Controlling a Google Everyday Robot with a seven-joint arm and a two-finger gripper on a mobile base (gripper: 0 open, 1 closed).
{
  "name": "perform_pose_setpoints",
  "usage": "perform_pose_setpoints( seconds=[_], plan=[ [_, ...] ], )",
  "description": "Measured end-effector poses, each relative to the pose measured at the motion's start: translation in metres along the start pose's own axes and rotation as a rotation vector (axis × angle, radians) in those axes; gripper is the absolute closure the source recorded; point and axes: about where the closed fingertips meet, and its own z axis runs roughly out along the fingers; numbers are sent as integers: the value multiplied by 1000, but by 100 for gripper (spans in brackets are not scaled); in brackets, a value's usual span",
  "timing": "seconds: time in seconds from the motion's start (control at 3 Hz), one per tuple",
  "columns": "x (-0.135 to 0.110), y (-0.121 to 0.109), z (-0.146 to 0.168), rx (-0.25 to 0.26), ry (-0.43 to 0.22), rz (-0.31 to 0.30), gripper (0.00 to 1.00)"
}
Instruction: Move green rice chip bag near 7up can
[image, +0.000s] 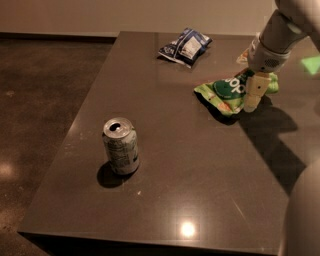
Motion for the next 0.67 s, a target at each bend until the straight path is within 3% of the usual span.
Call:
perform_pose_setpoints(
  seconds=[0.33, 0.67],
  plan=[
    [0, 1, 1, -11, 5, -13, 14],
    [-1, 3, 1, -27, 14, -25, 37]
  ],
)
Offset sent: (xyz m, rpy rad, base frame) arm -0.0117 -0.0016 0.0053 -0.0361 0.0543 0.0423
